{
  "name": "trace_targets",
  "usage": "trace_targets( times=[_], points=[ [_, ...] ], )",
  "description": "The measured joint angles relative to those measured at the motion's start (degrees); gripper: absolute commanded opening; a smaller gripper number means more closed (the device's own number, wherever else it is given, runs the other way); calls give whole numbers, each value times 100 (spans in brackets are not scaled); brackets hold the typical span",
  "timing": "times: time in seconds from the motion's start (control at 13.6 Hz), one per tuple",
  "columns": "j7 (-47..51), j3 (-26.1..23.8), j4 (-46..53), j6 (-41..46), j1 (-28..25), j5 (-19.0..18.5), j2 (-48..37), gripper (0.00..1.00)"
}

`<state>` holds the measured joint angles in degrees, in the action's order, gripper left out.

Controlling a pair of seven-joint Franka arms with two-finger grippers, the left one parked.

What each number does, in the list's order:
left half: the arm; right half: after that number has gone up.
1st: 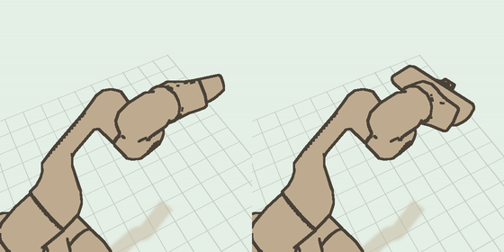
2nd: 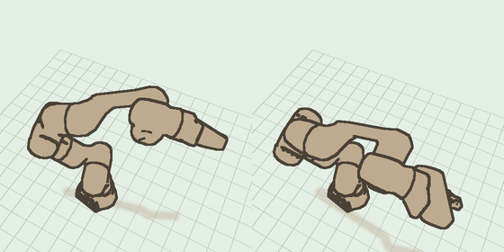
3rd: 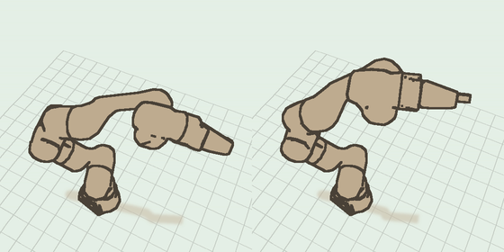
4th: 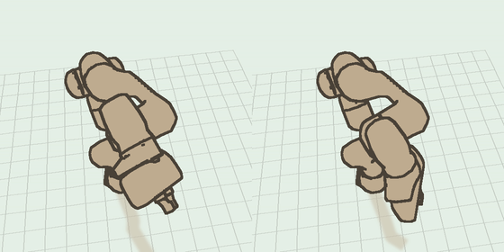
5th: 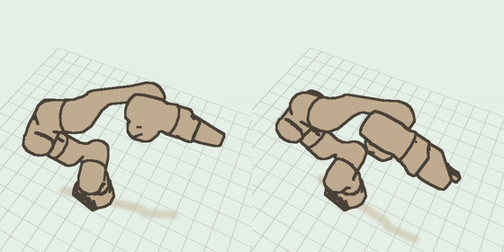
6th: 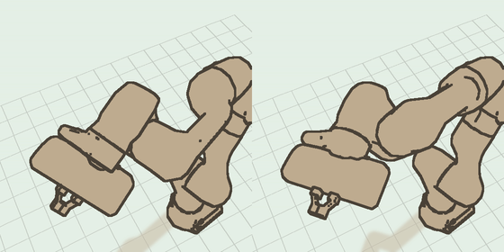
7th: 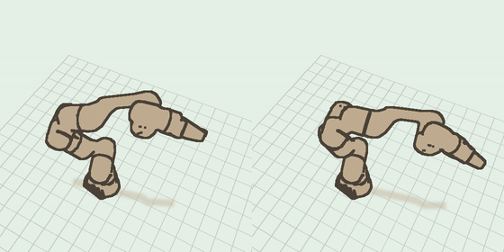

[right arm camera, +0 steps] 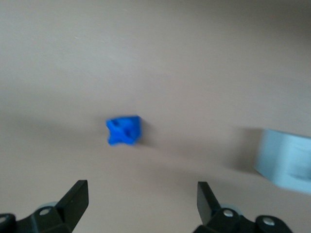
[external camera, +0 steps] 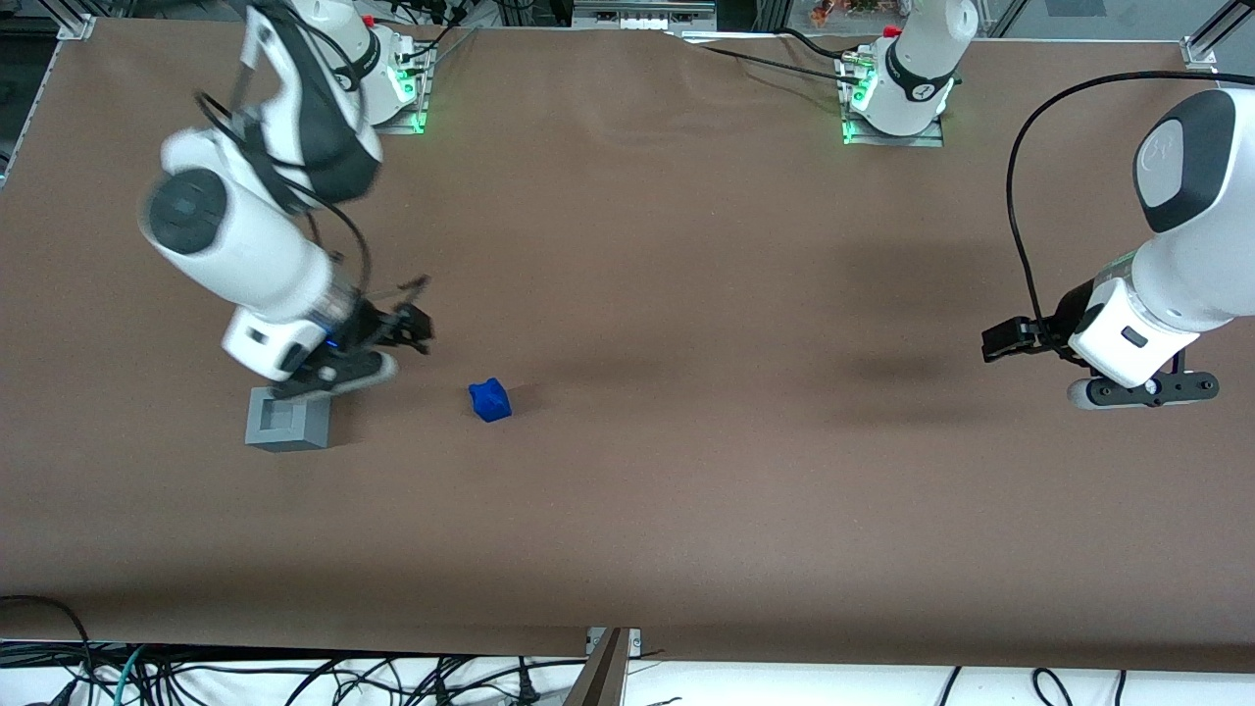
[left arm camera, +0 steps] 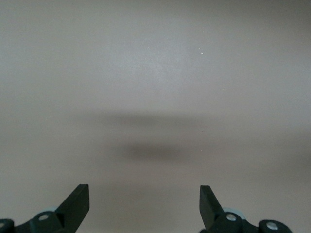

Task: Insert blue part into gray base with right arm
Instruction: 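Move the open right gripper down over the blue part, then close the right gripper on the blue part and lift it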

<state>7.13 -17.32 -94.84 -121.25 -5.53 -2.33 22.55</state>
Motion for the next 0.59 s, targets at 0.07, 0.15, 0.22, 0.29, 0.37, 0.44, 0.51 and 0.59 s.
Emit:
trace_targets(
  times=[0.07,0.15,0.22,0.29,0.37,0.44,0.51,0.59],
  points=[
    [95,-3,-2,-404,-175,-33,309,99],
    [176,-6,-1,-787,-330,-113,595,99],
    [224,-6,0,-1079,-443,-194,828,99],
    [236,-5,1,-1306,-516,-276,1023,99],
    [239,-4,1,-1494,-553,-359,1181,99],
    [239,5,2,-1611,-559,-429,1288,99],
    [239,33,1,-1680,-559,-515,1343,99],
    [238,73,0,-1701,-557,-599,1368,99]
  ],
)
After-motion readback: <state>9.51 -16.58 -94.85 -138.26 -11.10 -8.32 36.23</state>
